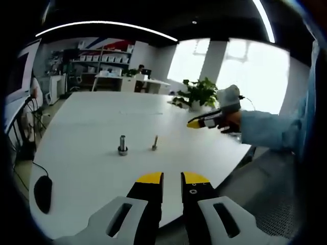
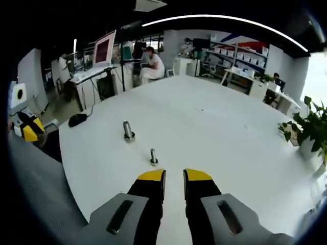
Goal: Place the washer onto the threaded stud by aligning its center hole with the stud, sliding it down to the base, and recovering from edge contact or off-axis alignment until the washer reaches the visible bottom stop.
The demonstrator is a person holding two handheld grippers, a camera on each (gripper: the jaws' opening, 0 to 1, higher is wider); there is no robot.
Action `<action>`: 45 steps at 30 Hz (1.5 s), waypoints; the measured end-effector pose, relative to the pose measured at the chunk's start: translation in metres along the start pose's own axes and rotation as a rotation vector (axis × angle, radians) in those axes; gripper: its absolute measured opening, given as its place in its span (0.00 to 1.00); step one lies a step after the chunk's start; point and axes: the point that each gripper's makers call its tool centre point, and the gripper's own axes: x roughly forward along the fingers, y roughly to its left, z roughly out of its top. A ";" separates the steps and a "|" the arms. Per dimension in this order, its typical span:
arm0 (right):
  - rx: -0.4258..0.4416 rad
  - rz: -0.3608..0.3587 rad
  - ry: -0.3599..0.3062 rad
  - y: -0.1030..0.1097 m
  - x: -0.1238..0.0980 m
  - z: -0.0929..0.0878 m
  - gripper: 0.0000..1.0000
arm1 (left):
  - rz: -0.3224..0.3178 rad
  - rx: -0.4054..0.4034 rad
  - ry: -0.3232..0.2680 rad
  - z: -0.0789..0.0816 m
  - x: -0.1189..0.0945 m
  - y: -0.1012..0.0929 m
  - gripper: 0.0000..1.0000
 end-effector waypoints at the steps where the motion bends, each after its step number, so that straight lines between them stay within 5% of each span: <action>1: 0.001 -0.006 -0.009 0.001 -0.009 -0.001 0.16 | -0.003 0.006 0.002 0.000 0.000 -0.001 0.11; 9: 0.015 0.011 -0.036 0.017 -0.068 -0.020 0.16 | -0.024 0.022 0.024 -0.003 0.001 -0.006 0.11; 15: 0.081 0.118 -0.070 0.044 -0.099 -0.038 0.16 | -0.039 0.013 0.039 -0.005 0.002 -0.009 0.11; 17: 0.143 0.165 -0.081 0.057 -0.095 -0.043 0.16 | -0.050 0.015 0.050 -0.007 0.002 -0.011 0.11; 18: 0.142 0.191 -0.015 0.062 -0.094 -0.050 0.16 | -0.057 0.023 0.059 -0.008 0.003 -0.013 0.11; 20: 0.023 0.134 -0.026 0.050 -0.083 -0.047 0.16 | -0.062 0.022 0.063 -0.009 0.003 -0.014 0.11; 23: -0.027 0.228 0.110 0.070 -0.072 -0.073 0.16 | -0.068 0.024 0.055 -0.008 0.003 -0.014 0.11; 29: -0.137 0.386 0.169 0.111 -0.071 -0.086 0.16 | -0.056 0.010 0.028 -0.003 0.001 -0.011 0.11; 38: -0.104 0.354 0.139 0.108 -0.072 -0.076 0.16 | -0.058 0.022 0.040 -0.006 0.002 -0.013 0.11; 45: -0.155 0.320 0.163 0.105 -0.073 -0.079 0.16 | -0.060 0.024 0.045 -0.006 0.002 -0.013 0.11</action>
